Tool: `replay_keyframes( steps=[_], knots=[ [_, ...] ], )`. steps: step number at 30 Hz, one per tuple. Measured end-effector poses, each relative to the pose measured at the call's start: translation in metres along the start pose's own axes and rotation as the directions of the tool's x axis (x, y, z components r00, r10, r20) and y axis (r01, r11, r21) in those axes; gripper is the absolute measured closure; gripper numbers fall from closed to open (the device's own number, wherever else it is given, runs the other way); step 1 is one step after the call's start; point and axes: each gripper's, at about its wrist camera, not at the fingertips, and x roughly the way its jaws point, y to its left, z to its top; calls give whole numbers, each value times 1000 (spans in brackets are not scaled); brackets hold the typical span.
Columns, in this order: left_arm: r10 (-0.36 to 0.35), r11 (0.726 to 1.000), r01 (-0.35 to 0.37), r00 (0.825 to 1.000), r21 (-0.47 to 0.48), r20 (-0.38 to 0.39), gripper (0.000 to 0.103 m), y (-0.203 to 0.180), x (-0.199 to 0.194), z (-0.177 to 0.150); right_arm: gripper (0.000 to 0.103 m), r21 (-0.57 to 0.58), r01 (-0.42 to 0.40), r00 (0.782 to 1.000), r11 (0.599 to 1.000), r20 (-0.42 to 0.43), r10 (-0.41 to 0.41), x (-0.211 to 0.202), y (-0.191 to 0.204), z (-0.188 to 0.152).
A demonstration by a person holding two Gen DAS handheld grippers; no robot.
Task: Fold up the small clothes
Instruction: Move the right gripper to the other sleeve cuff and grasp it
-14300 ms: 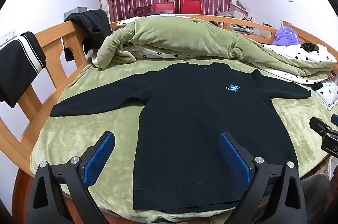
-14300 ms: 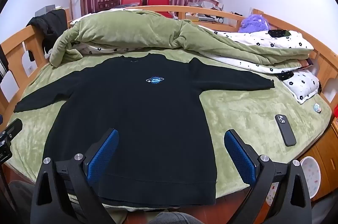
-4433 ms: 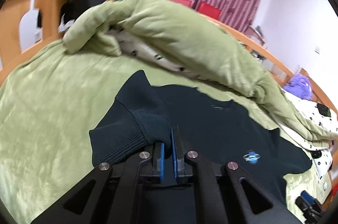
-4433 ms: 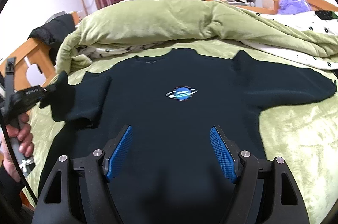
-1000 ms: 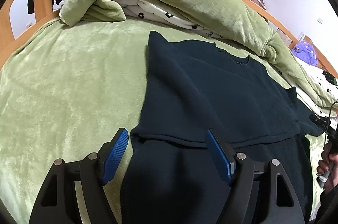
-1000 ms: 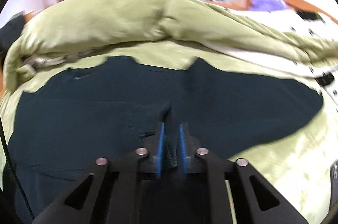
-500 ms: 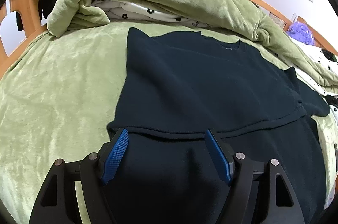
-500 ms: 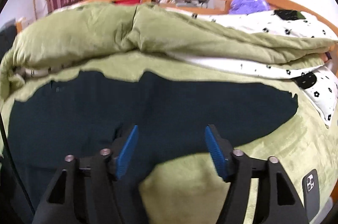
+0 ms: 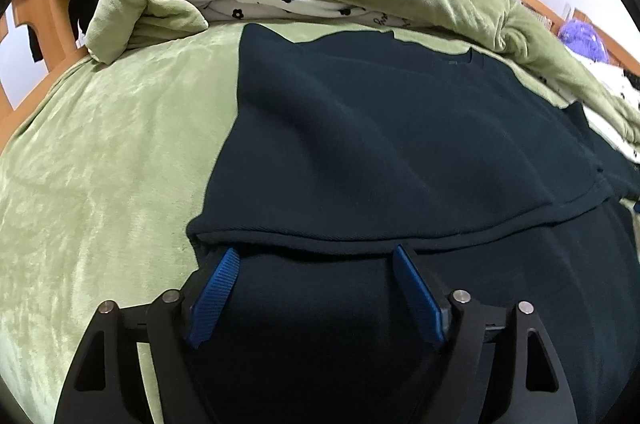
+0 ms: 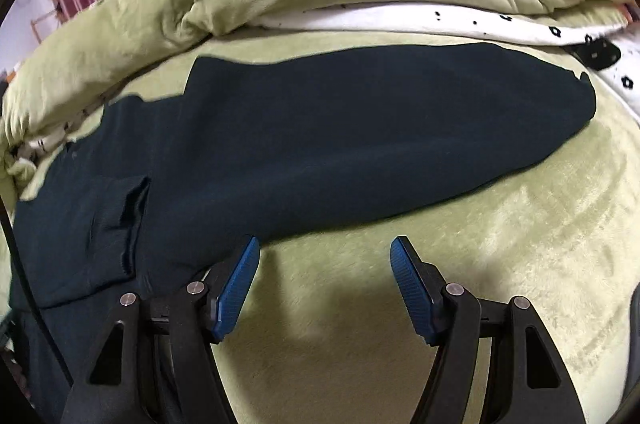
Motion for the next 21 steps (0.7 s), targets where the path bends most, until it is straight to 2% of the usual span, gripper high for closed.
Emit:
replay_keyframes(
  steps=[3, 8, 13, 19, 20, 21],
  knots=[
    [7, 1000, -7, 1000, 22, 5, 18, -4, 2, -1, 33, 47, -26, 999, 999, 26, 25, 0, -10, 6],
    [9, 999, -9, 1000, 35, 4, 15, -6, 5, -2, 32, 127, -47, 999, 991, 1, 48, 19, -26, 14],
    [7, 999, -7, 1000, 35, -4, 12, -6, 8, -3, 31, 128, -32, 999, 991, 34, 28, 25, -24, 20],
    [5, 999, -5, 1000, 35, -6, 11, -8, 9, -4, 31, 194, -62, 995, 979, 82, 47, 26, -38, 32],
    [5, 999, -5, 1000, 35, -5, 11, -8, 8, -4, 31, 212, -66, 995, 975, 83, 49, 28, -42, 35],
    [6, 999, -6, 1000, 36, -6, 11, -8, 9, -4, 37, 223, -67, 995, 972, 86, 49, 28, -44, 36]
  ],
)
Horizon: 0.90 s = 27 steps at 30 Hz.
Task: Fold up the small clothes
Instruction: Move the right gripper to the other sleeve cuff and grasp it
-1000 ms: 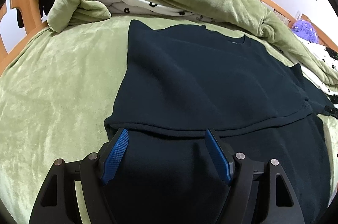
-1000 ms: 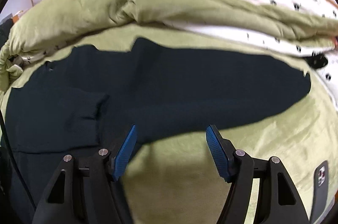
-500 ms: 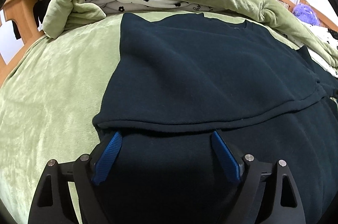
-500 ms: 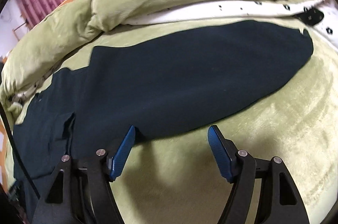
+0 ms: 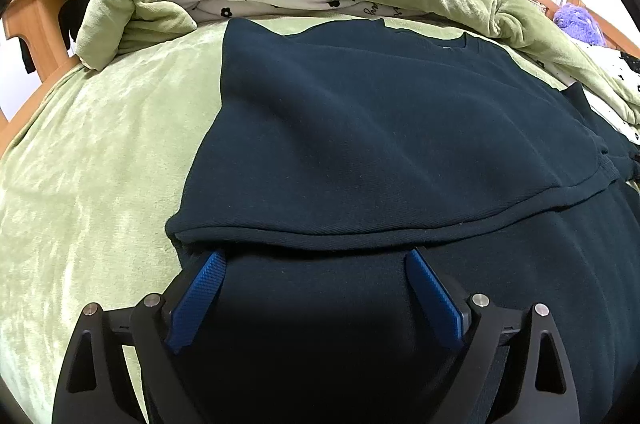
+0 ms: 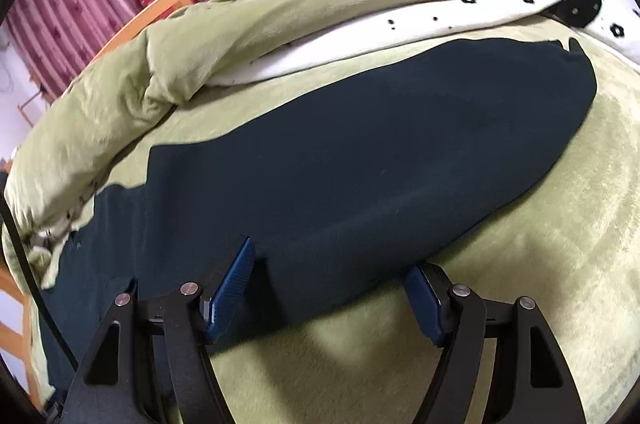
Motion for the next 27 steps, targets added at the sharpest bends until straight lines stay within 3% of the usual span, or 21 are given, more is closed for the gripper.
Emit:
replay_keyframes(
  steps=[2, 3, 4, 9, 16, 22, 27],
  knots=[
    [0, 1000, 0, 1000, -1, 0, 11, 0, 0, 0, 60, 1, 18, 1000, 1000, 8, -18, 2, -1, 2],
    [0, 1000, 0, 1000, -1, 0, 11, 0, 0, 0, 80, -15, 30, 1000, 999, 3, -30, 4, 1, 3],
    [0, 1000, 0, 1000, -1, 0, 11, 0, 0, 0, 87, -29, 32, 999, 999, -1, -32, 4, 2, 4],
    [-10, 1000, 10, 1000, -13, -1, 11, 1, -1, 1, 93, -160, 76, 992, 984, 109, -59, -32, 32, 9],
    [-90, 992, 92, 996, -83, 25, 11, 8, -23, 10, 94, -305, 43, 971, 951, 236, 32, -98, 118, 8],
    [-150, 976, 161, 985, -149, 80, 11, 22, -48, 18, 94, -451, -19, 966, 892, 222, 133, -126, 214, -28],
    [-187, 964, 197, 980, -179, 74, 11, 26, -51, 18, 94, -567, -70, 982, 821, 104, 155, -96, 278, -94]
  ],
)
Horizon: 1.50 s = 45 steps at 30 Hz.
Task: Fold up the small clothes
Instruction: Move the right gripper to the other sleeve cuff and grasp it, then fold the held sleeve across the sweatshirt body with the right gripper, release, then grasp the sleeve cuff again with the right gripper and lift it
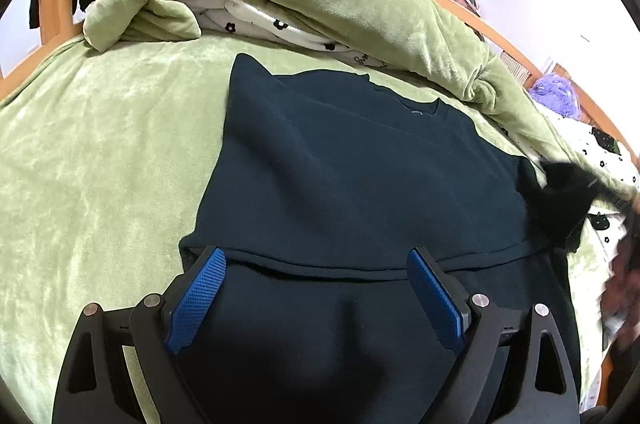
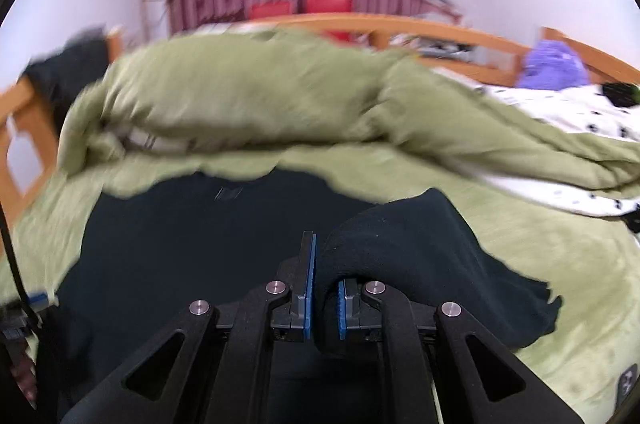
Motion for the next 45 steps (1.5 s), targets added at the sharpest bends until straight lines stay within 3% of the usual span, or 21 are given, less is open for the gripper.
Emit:
replay_keyframes(
  steps=[5, 7, 9, 11, 15, 17, 19, 22, 25, 29, 34, 45],
  knots=[
    [-12, 1000, 12, 1000, -16, 10, 11, 4, -4, 4, 93, -81, 22, 993, 996, -111, -31, 43, 43, -43],
    [-20, 999, 21, 1000, -25, 12, 11, 4, -6, 4, 91, -76, 22, 990, 997, -138, -33, 55, 44, -54],
    [-25, 999, 25, 1000, -27, 8, 11, 4, -5, 4, 80, -60, 3, 982, 998, -188, -14, 63, 40, -63],
    [-25, 999, 25, 1000, -26, 4, 11, 3, -4, 4, 79, -57, -11, 973, 998, -232, -2, 67, 37, -68],
    [-28, 999, 28, 1000, -25, 4, 11, 3, -4, 4, 56, -99, -14, 974, 995, -225, -9, 40, 27, -67],
    [-28, 999, 28, 1000, -26, 5, 11, 3, -4, 4, 52, -108, -16, 981, 994, -193, -5, 19, 14, -65],
    [-26, 999, 26, 1000, -29, 5, 11, 3, -3, 4, 41, -99, -7, 986, 995, -164, -9, 2, -2, -61],
    [-20, 999, 20, 1000, -28, 4, 11, 4, -2, 4, 35, -34, 31, 991, 999, -128, -35, -22, -38, -56],
    [-12, 1000, 12, 1000, -26, -1, 11, 4, 2, 3, 34, 50, 76, 991, 996, -116, -70, -36, -77, -54],
    [2, 1000, -2, 1000, -21, -14, 11, 3, 8, 1, 33, 75, 64, 993, 995, -104, -56, -50, -99, -59],
    [11, 1000, -12, 999, -9, -33, 11, 1, 14, -2, 33, 92, 26, 986, 995, -165, -10, -53, -110, -77],
    [30, 999, -29, 999, 16, -35, 11, -1, 20, -5, 33, 274, 163, 972, 948, -208, -106, -25, -180, -87]
  ],
)
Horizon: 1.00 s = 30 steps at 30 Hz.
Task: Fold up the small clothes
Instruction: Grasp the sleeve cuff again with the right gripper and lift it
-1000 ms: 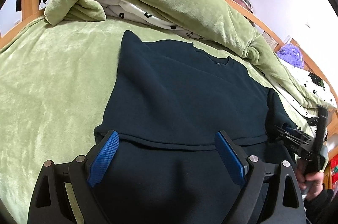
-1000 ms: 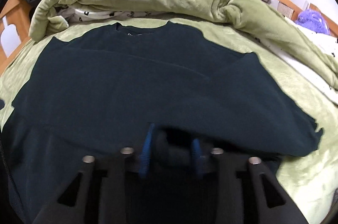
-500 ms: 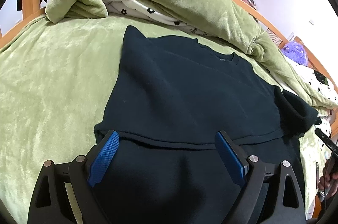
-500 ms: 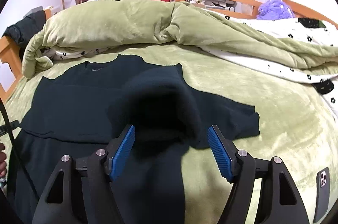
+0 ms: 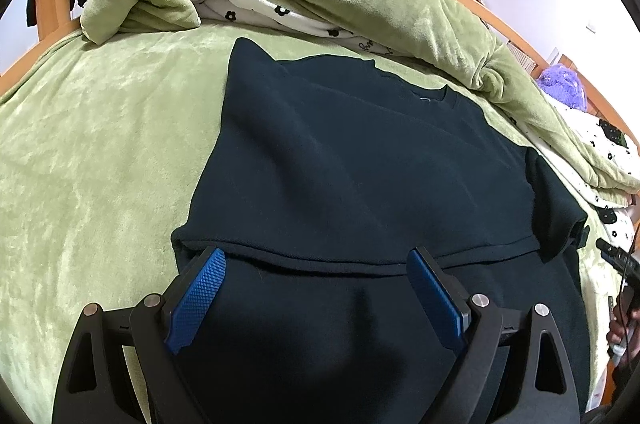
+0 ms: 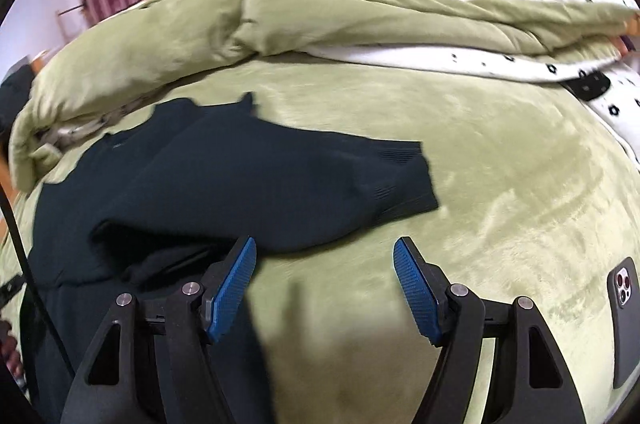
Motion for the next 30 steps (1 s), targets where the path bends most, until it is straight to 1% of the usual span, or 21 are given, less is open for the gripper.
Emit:
replay_keyframes(
  steps=[5, 7, 9, 11, 14, 15, 16, 17, 18, 20, 23, 25, 29, 30],
  knots=[
    [29, 1000, -29, 1000, 5, -9, 11, 2, 11, 0, 34, 29, 17, 1000, 999, -9, -17, 27, -13, 9],
    [41, 999, -40, 999, 8, -9, 11, 1, 15, -1, 41, 39, 19, 1000, 999, -21, -19, 36, -15, 8],
    [60, 998, -60, 998, 31, -1, 11, -2, 16, -2, 44, 64, 9, 999, 998, -51, -6, 51, -20, 7],
    [71, 996, -71, 997, 52, 14, 11, -6, 14, -3, 44, 96, 3, 998, 995, -68, 3, 63, -25, 7],
    [78, 994, -80, 997, 70, 27, 11, -10, 14, -2, 46, 150, -13, 997, 989, -72, 24, 75, -33, 7],
    [75, 994, -77, 997, 72, 24, 11, -11, 14, -2, 58, 170, -16, 998, 985, -57, 26, 78, -35, 9],
    [71, 995, -73, 997, 74, 23, 11, -11, 14, -2, 80, 178, -12, 999, 984, -42, 20, 79, -37, 11],
    [68, 995, -70, 997, 75, 24, 11, -12, 13, -2, 86, 180, -18, 999, 984, -34, 24, 80, -37, 13],
    [63, 995, -64, 998, 75, 25, 11, -12, 11, -1, 88, 176, -53, 998, 983, -36, 60, 82, -37, 18],
    [49, 996, -51, 998, 68, 32, 11, -11, 6, 0, 90, 172, -44, 999, 984, -17, 47, 75, -34, 26],
    [16, 999, -19, 998, 45, 56, 11, -9, -8, 5, 90, 150, -48, 997, 988, 75, 37, 40, -22, 46],
    [-4, 1000, 2, 997, 31, 73, 11, -5, -19, 8, 90, 100, -51, 987, 994, 159, 34, 5, -2, 64],
    [-18, 1000, 19, 993, -9, 115, 11, 5, -42, 16, 90, 17, -73, 964, 997, 258, 66, -49, 43, 88],
    [-18, 999, 22, 992, -25, 125, 11, 10, -48, 19, 90, -14, -82, 957, 997, 277, 82, -63, 63, 94]
  ],
)
